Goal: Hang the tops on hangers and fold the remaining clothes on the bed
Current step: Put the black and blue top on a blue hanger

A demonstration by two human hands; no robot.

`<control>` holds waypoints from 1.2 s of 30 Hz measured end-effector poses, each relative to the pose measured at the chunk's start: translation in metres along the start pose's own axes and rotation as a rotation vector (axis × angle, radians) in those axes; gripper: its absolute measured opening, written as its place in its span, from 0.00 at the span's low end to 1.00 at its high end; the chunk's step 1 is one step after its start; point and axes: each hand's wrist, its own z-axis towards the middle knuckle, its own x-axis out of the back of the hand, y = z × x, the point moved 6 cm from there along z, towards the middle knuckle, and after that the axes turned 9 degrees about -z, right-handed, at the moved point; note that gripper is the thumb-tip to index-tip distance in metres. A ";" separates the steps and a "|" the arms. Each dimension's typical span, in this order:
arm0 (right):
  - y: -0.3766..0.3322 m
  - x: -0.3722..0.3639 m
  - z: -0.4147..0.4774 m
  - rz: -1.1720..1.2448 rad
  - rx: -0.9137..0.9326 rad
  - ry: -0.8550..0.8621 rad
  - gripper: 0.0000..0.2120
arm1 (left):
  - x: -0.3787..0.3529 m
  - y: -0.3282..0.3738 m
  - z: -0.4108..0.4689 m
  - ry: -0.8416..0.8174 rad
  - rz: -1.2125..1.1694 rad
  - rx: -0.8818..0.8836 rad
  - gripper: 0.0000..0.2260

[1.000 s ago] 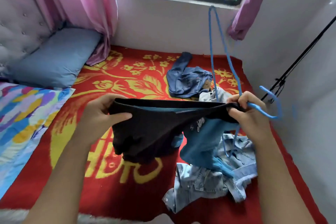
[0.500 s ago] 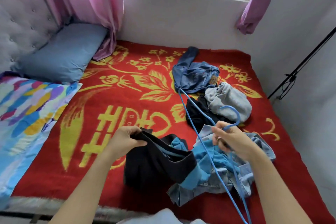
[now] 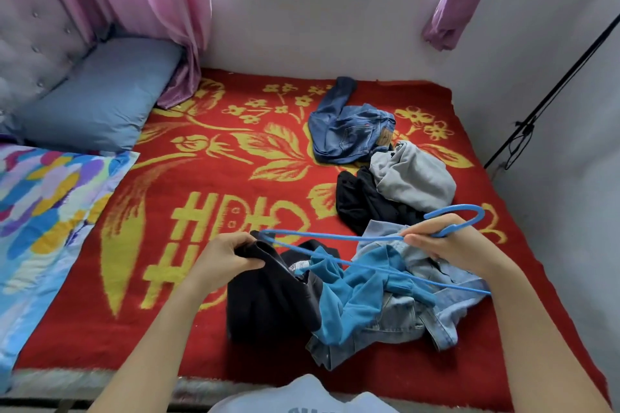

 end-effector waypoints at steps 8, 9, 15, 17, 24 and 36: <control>0.005 0.011 0.001 0.081 -0.032 0.061 0.07 | 0.007 -0.009 -0.002 0.088 0.014 -0.047 0.08; 0.006 0.009 0.002 0.062 -0.029 0.053 0.07 | 0.007 -0.010 -0.002 0.077 0.013 -0.050 0.08; 0.006 -0.006 0.004 0.031 -0.008 -0.003 0.11 | 0.003 -0.008 -0.005 -0.011 0.032 -0.073 0.10; 0.006 -0.006 0.003 0.038 -0.003 0.002 0.10 | 0.001 -0.008 -0.005 -0.029 0.066 -0.084 0.10; 0.001 -0.003 0.002 0.166 -0.010 0.098 0.14 | -0.008 -0.004 -0.003 -0.023 0.441 -0.247 0.10; -0.052 -0.025 0.019 0.016 0.165 0.132 0.19 | -0.035 0.046 -0.024 0.024 0.473 -0.686 0.10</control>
